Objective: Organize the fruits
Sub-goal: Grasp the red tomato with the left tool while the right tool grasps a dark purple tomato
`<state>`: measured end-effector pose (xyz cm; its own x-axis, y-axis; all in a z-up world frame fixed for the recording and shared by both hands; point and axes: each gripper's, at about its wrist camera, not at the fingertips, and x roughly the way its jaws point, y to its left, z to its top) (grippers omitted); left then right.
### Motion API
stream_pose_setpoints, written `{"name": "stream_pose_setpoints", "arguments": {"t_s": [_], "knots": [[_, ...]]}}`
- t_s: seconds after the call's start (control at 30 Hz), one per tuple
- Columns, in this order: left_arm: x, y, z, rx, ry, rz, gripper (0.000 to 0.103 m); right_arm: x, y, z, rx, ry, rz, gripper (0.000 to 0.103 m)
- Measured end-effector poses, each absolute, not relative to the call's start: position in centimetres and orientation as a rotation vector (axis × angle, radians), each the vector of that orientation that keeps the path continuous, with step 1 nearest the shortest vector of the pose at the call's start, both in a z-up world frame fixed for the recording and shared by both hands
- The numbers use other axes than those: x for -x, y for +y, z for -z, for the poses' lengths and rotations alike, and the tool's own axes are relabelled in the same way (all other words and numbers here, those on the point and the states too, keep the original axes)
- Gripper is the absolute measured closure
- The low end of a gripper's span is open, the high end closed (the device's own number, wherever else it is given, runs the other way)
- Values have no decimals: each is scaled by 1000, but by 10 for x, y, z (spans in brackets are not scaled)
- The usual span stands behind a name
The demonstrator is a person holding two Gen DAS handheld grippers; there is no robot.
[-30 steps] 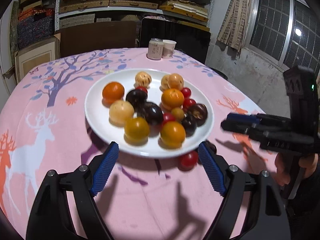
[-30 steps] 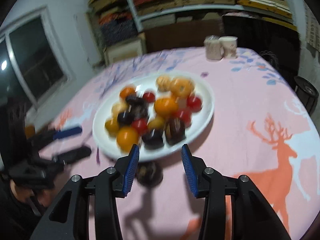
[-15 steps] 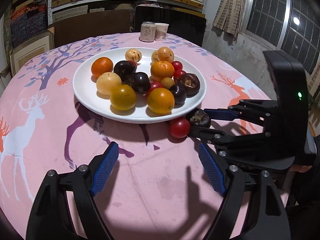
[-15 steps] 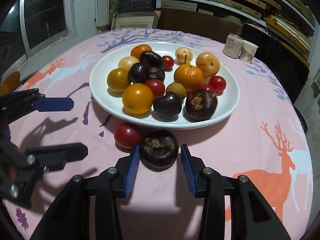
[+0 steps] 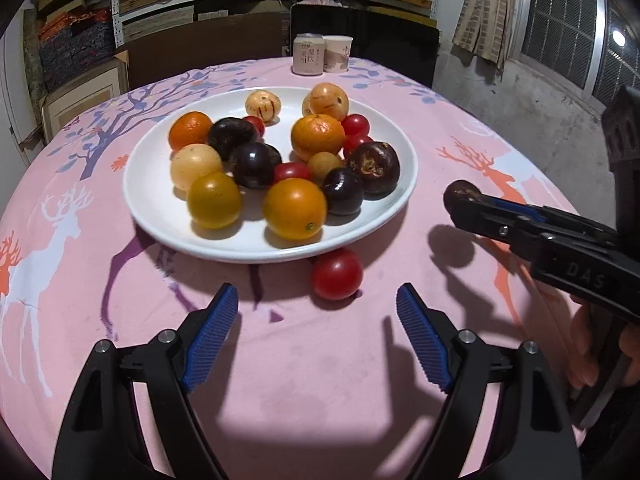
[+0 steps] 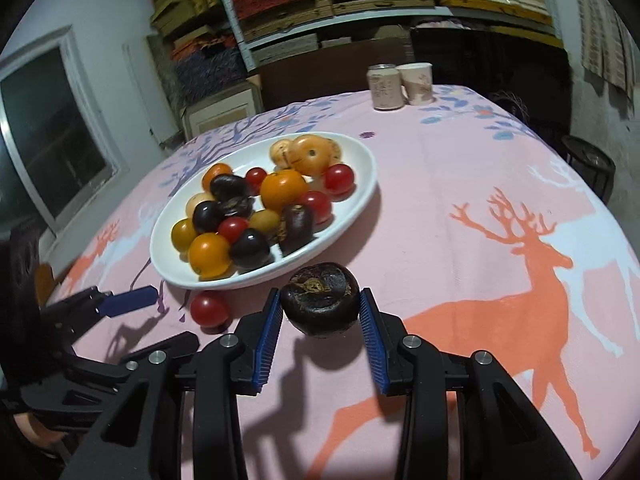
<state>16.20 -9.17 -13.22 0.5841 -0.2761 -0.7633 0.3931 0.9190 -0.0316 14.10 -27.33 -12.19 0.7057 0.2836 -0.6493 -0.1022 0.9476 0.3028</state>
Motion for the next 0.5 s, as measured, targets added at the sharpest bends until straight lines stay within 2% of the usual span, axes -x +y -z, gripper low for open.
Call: {"name": "stream_pose_setpoints", "arguments": {"t_s": [0.03, 0.13, 0.17, 0.2, 0.23, 0.3, 0.5], "knots": [[-165, -96, 135, -149, 880, 394, 36, -140, -275, 121, -264, 756, -219, 64], [-173, -105, 142, -139, 915, 384, 45, -142, -275, 122, -270, 755, -233, 64], [-175, -107, 141, -137, 910, 381, 51, -142, -275, 122, -272, 757, -239, 63], [-176, -108, 141, -134, 911, 386, 64, -142, -276, 122, -277, 757, -242, 64], [-177, -107, 141, -129, 908, 385, 69, -142, -277, 123, -284, 756, -245, 64], [-178, -104, 141, -108, 909, 388, 74, -143, -279, 124, -303, 760, -251, 63], [-174, -99, 138, -78, 900, 428, 74, -142, -278, 124, -312, 758, -259, 63]]}}
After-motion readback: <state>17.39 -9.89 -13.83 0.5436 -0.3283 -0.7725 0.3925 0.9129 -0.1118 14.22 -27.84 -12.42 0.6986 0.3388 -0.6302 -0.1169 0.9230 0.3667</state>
